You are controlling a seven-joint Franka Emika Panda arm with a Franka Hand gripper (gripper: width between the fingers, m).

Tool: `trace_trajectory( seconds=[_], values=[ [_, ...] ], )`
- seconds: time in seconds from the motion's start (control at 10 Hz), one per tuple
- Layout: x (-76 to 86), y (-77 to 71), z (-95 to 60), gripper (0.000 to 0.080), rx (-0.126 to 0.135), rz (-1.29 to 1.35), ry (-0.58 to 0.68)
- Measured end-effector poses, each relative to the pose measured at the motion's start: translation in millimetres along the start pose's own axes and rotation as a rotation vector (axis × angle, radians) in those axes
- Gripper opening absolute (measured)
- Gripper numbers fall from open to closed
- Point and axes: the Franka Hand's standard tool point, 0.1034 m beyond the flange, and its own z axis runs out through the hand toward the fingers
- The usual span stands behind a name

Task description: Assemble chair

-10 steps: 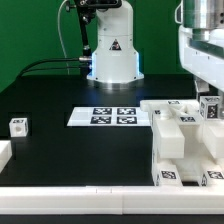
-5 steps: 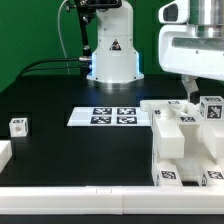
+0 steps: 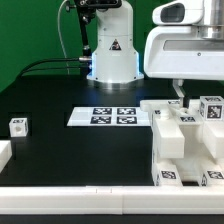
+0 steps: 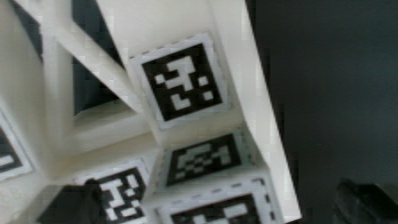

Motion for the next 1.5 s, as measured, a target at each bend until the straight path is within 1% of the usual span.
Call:
trace_trajectory(
  seconds=[0.1, 0.3, 0.5, 0.8, 1.0, 1.1, 1.2, 1.5],
  values=[
    [0.0, 0.0, 0.1, 0.0637, 0.0, 0.01, 0.0],
    [-0.5, -0.7, 0.1, 0.0284, 0.003, 0.11, -0.002],
    [-0.6, -0.8, 0.4, 0.0281, 0.004, 0.232, -0.003],
    [-0.4, -0.6, 0.4, 0.0281, 0.003, 0.527, -0.003],
    [-0.8, -1.4, 0.4, 0.0281, 0.008, 0.836, -0.005],
    [-0.7, -1.1, 0.4, 0.0281, 0.009, 0.93, -0.003],
    [0.0, 0.3, 0.5, 0.0281, 0.015, 1.079, -0.01],
    [1.5, 0.5, -0.4, 0.0281, 0.031, 1.307, -0.029]
  ],
)
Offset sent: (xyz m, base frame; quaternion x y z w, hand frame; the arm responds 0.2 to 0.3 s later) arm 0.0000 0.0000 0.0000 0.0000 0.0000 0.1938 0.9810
